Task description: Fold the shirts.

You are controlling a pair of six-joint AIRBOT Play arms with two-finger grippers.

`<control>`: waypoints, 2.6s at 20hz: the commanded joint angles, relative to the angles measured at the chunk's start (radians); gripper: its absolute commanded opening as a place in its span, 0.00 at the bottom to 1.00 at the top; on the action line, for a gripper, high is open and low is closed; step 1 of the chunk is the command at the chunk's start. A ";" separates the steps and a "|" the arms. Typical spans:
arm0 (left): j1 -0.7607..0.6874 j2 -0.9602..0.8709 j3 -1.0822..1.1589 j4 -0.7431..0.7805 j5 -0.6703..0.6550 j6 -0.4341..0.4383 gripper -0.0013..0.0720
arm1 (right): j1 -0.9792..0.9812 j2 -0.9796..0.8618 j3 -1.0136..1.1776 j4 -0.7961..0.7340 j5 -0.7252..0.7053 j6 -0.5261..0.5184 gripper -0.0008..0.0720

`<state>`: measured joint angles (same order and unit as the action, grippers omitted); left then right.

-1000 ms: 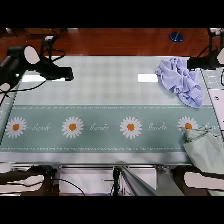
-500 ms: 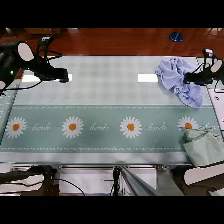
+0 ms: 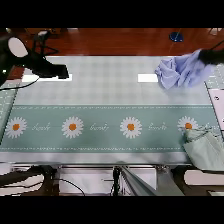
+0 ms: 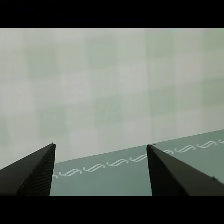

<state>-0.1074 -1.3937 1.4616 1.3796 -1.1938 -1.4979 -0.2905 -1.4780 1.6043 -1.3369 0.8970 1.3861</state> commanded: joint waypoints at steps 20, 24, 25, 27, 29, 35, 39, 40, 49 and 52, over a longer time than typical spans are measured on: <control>-0.089 0.538 -0.146 -0.295 -0.389 0.055 0.95 | 1.018 -0.048 -0.073 0.244 0.375 0.039 0.27; -0.086 0.539 -0.203 -0.266 -0.385 0.077 0.95 | 1.023 -0.039 -0.058 0.045 0.440 -0.004 0.63; -0.086 0.539 -0.203 -0.251 -0.378 0.077 0.95 | 0.973 0.005 -0.045 -0.046 0.456 -0.004 0.68; -0.086 0.537 -0.203 -0.243 -0.356 0.101 0.95 | 0.811 0.109 -0.019 -0.153 0.460 -0.003 0.77; -0.086 0.525 -0.205 -0.243 -0.343 0.103 0.95 | 0.581 0.202 -0.010 -0.159 0.462 -0.004 0.78; -0.086 0.483 -0.428 -0.191 -0.317 0.160 1.00 | -0.014 0.204 -0.063 0.022 0.475 -0.003 0.78; -0.086 0.489 -0.689 -0.265 -0.195 0.170 1.00 | -0.113 0.134 -0.174 0.130 0.419 -0.040 0.78; -0.086 0.489 -0.737 -0.312 -0.144 0.170 1.00 | -0.112 0.108 -0.184 0.150 0.408 -0.058 0.78; -0.090 0.361 -0.874 -0.455 -0.010 0.170 1.00 | -0.094 -0.144 -0.185 0.438 0.359 -0.120 0.78; -0.132 0.272 -0.873 -0.509 0.093 0.169 1.00 | -0.047 -0.198 -0.185 0.437 0.352 -0.137 0.78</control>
<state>-0.2134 -1.0531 0.5972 0.9257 -1.1915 -1.3277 -0.3672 -1.6196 1.4193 -0.9379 1.2594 1.2694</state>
